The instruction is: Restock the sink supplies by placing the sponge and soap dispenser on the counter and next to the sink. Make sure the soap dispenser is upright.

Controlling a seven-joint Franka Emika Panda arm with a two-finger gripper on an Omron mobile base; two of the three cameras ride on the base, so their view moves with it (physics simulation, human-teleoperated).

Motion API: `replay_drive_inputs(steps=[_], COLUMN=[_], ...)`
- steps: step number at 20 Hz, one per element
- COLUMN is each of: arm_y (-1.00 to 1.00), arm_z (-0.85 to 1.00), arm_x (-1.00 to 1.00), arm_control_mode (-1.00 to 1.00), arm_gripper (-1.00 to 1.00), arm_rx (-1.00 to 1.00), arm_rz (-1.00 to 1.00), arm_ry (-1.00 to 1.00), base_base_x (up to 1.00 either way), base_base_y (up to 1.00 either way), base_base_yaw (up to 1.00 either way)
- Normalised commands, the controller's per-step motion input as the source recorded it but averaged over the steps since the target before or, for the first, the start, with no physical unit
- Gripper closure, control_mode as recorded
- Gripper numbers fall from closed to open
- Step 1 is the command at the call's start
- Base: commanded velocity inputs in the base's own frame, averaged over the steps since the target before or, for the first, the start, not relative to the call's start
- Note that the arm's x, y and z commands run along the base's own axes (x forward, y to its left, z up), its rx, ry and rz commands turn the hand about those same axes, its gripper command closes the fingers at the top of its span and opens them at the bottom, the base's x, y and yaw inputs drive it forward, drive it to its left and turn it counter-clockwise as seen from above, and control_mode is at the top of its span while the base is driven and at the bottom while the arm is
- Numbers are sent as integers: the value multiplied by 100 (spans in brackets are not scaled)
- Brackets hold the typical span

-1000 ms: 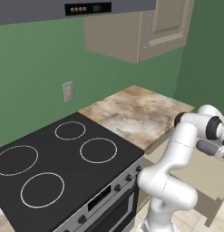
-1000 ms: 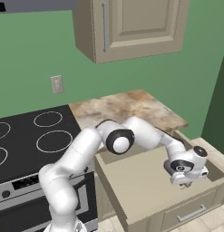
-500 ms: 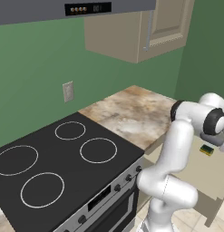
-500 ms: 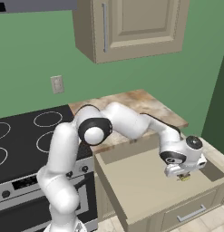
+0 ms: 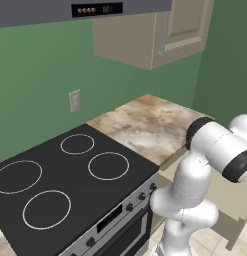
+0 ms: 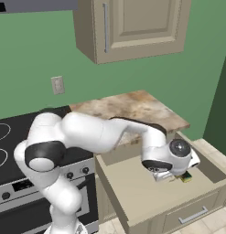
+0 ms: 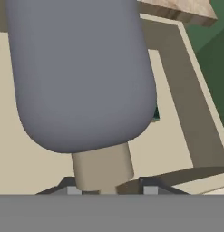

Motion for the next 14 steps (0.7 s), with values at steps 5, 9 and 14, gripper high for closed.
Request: replay_drive_inputs(steps=[5,9,14], arm_y=[67,80,92], arm_z=[100,85,63], arm_x=[-51,-17,-1], arm_control_mode=[-100,-100,-100], arm_gripper=[100,100,100], arm_rx=[-6,-5,-10], arm_rz=[0,0,0], arm_ry=[0,9,18], base_base_x=[0,0,0], base_base_y=[0,0,0], base_base_yaw=[0,0,0])
